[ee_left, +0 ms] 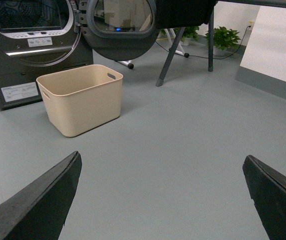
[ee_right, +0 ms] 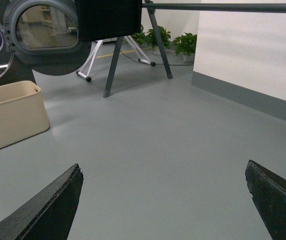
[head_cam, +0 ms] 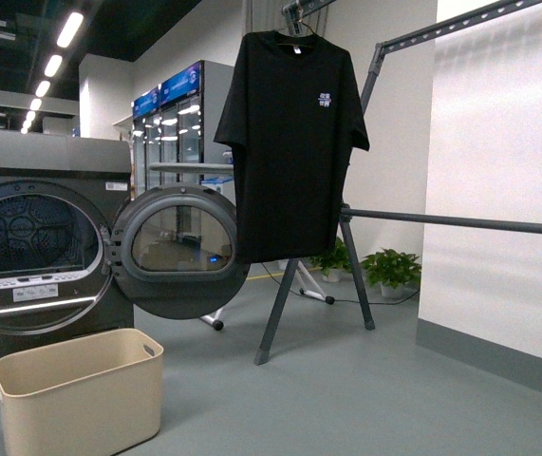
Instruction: Move hamper under clothes hanger
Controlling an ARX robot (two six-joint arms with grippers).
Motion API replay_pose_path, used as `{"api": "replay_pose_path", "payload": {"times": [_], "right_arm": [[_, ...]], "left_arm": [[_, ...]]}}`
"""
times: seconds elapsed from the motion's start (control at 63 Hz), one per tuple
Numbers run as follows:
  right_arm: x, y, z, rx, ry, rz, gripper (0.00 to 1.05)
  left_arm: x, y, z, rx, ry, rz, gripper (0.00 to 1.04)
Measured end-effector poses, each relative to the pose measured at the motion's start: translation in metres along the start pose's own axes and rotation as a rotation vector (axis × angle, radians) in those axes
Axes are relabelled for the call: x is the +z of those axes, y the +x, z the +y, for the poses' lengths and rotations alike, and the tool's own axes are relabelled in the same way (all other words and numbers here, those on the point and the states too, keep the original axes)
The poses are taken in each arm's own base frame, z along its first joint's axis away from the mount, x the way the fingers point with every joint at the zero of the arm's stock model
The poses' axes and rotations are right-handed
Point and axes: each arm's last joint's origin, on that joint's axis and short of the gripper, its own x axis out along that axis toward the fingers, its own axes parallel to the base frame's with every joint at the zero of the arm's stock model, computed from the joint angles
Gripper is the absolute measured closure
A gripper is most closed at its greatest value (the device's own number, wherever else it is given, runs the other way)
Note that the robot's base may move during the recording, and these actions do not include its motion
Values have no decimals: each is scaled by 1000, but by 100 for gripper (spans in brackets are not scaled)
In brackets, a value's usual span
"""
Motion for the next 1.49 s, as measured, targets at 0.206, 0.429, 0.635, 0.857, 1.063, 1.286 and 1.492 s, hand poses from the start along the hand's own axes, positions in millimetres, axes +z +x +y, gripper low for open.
{"api": "replay_pose_path", "payload": {"times": [0.206,0.429,0.635,0.857,1.063,1.286,1.492], "right_arm": [[0,0,0,0,0,-1,8],[0,0,0,3,-1,-1,8],[0,0,0,0,0,-1,8],[0,0,0,0,0,-1,8],[0,0,0,0,0,-1,8],[0,0,0,0,0,-2,8],[0,0,0,0,-1,0,8]], "left_arm": [[0,0,0,0,0,-1,7],[0,0,0,0,0,1,7],[0,0,0,-2,0,-2,7],[0,0,0,0,0,-1,7],[0,0,0,1,0,-1,7],[0,0,0,0,0,-1,7],[0,0,0,0,0,0,7]]}}
